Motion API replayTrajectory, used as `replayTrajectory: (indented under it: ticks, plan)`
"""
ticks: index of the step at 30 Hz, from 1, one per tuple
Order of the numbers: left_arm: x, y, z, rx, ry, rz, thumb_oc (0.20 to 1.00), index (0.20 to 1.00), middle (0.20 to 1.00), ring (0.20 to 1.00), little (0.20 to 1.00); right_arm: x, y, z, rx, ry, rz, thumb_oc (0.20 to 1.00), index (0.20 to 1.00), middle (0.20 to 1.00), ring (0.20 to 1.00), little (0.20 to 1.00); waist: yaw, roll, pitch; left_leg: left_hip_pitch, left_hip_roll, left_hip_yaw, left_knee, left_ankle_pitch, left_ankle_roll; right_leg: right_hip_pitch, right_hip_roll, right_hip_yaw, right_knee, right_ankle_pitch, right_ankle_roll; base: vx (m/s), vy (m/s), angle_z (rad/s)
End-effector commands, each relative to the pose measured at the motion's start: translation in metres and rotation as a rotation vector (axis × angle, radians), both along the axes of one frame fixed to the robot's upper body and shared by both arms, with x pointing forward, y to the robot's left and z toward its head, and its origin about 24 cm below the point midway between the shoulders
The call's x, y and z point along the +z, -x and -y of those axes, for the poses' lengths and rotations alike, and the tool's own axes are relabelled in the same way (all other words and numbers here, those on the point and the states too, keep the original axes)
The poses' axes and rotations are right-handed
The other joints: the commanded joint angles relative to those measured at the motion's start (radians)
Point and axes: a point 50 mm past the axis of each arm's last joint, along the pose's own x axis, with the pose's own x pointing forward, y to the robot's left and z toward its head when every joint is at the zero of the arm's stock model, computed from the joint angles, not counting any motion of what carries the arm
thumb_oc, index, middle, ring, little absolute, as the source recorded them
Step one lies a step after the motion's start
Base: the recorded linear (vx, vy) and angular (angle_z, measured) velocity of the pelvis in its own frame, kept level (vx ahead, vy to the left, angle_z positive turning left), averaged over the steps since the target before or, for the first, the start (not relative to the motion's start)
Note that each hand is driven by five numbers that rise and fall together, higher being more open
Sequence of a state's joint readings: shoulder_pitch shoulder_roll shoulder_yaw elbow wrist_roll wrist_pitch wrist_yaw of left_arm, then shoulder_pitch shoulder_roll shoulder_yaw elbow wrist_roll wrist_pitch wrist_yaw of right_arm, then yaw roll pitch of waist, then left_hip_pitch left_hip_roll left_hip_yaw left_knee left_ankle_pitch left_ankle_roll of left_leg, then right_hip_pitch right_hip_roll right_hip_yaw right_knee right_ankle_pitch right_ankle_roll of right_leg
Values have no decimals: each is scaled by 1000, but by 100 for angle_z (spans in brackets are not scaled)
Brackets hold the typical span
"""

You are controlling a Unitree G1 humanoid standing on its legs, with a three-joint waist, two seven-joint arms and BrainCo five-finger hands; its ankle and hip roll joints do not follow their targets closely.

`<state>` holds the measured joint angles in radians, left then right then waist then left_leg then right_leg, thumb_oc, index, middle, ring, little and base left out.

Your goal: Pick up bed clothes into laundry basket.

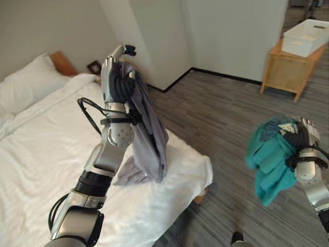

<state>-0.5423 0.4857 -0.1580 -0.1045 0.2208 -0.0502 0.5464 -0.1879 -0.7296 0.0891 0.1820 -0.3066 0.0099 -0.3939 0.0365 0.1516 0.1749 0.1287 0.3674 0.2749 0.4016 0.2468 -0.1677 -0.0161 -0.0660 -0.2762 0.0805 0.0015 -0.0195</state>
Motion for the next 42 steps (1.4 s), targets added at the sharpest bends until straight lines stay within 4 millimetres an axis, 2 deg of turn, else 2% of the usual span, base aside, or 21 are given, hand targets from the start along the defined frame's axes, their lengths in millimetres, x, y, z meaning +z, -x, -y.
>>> replayTrajectory:
  ticks: [1,4,9,11,15,18,19,21,24,26,28,29,31,33,34,35,37,38,39,40,42]
  plan:
    - [42,2,18,-97,-35,178,200,200,200,200,200,71,-7,-15,105,88,275,200,200,200,200,200,17,-55,24,-133,-184,-83,-198,-133,8,177,-70,-37,-168,-60,167,180,-149,-213]
    - [47,1,40,-166,-14,192,200,200,200,200,200,96,-16,-32,177,138,347,200,200,200,200,200,26,-72,29,-175,-342,-171,-276,-240,60,178,-51,75,-168,-61,168,253,-77,-108]
    - [60,-1,51,-182,20,226,200,200,200,200,200,121,-30,-55,246,168,412,200,200,200,200,200,62,-46,48,-315,-424,-192,-400,-94,53,209,29,204,-168,-90,148,252,-61,-117]
    - [63,-1,53,-183,19,231,200,200,200,200,200,135,-36,-66,270,172,455,200,200,200,200,200,89,-34,57,-353,-416,-137,-409,-59,47,247,51,243,-168,-127,138,366,-50,-111]
    - [56,-3,49,-183,40,199,200,200,200,200,200,137,-40,-87,329,159,465,200,200,200,200,200,120,-27,33,-296,-419,-90,-456,-77,114,314,49,279,-168,-150,141,348,37,-95]
    - [49,-1,45,-183,25,172,200,200,200,200,200,125,-41,-95,344,120,447,200,200,200,200,200,151,-78,11,-242,-419,-39,-475,-111,156,287,40,234,15,-111,208,445,-111,-37]
    - [43,-1,42,-177,48,145,200,200,200,200,200,118,-40,-98,341,127,428,200,200,200,200,200,135,-82,18,-199,-407,-37,-487,-127,168,186,32,205,206,-32,281,420,-81,-56]
    - [39,-5,48,-176,43,121,200,200,200,200,200,123,-43,-101,335,147,443,200,200,200,200,200,87,-59,44,-151,-368,-50,-489,-152,164,57,61,195,424,50,281,360,-65,-6]
    - [42,-7,52,-171,55,128,200,200,200,200,200,130,-45,-104,332,152,467,200,200,200,200,200,44,-25,77,-116,-341,-58,-489,-179,151,-54,11,170,456,15,281,253,47,38]
    - [46,-5,59,-190,47,150,200,200,200,200,200,133,-46,-100,306,139,481,200,200,200,200,200,-6,-16,101,-70,-356,-109,-489,-230,139,-158,-62,136,310,-38,229,478,-40,42]
    - [42,-5,60,-188,43,137,200,200,200,200,200,132,-45,-95,284,125,484,200,200,200,200,200,-54,-34,105,-19,-367,-142,-489,-288,115,-212,-105,118,57,21,222,624,-261,49]
    - [36,-7,57,-172,42,115,200,200,200,200,200,127,-45,-93,261,126,476,200,200,200,200,200,-81,-21,105,27,-337,-151,-489,-332,89,-225,-144,37,-118,100,250,681,-273,76]
    - [31,-8,49,-136,34,97,200,200,200,200,200,115,-45,-89,235,115,448,200,200,200,200,200,-83,-33,101,80,-321,-134,-489,-380,70,-245,-174,-46,-144,126,256,542,-230,48]
    - [18,-10,47,-117,17,50,200,200,200,200,200,91,-45,-84,211,117,365,200,200,200,200,200,-102,-63,69,184,-308,-171,-474,-428,71,-216,-161,-13,-145,164,256,784,-261,27]
    - [13,-11,48,-113,16,31,200,200,200,200,200,87,-44,-85,219,111,356,200,200,200,200,200,-105,-57,60,179,-282,-164,-360,-398,48,-179,-161,-33,-153,175,246,938,-358,101]
    - [4,-15,49,-114,25,-21,200,200,200,200,200,86,-45,-84,223,103,345,200,200,200,200,200,-94,-67,58,67,-247,-148,-51,-304,17,-77,-154,-49,-168,161,206,598,-314,84]
    - [-2,-20,49,-109,38,-62,200,200,200,200,200,93,-49,-85,222,83,363,200,200,200,200,200,-61,-69,81,-70,-250,-147,228,-288,-1,8,-132,-74,-168,109,170,427,-265,39]
    - [-2,-23,51,-113,45,-72,200,200,200,200,200,94,-51,-88,224,78,364,200,200,200,200,200,-44,-83,91,-147,-253,-128,266,-302,8,35,-135,-72,-168,87,166,375,-169,-36]
    - [0,-23,45,-124,20,-70,200,200,200,200,200,154,-45,-33,123,177,443,200,200,200,200,200,-29,-102,83,-194,-237,-104,248,-314,10,57,-138,-78,-168,74,172,422,-108,-53]
    - [-1,-25,49,-141,69,-80,200,200,200,200,200,116,-46,-43,139,72,405,200,200,200,200,200,-22,-113,88,-208,-218,-57,162,-328,24,80,-137,-75,-168,55,180,498,-28,-37]
    - [-12,-28,43,-110,83,-136,200,200,200,200,200,88,-43,-66,215,19,324,200,200,200,200,200,-9,-102,93,-247,-218,15,-59,-304,52,118,-120,-56,-168,19,186,572,150,-25]
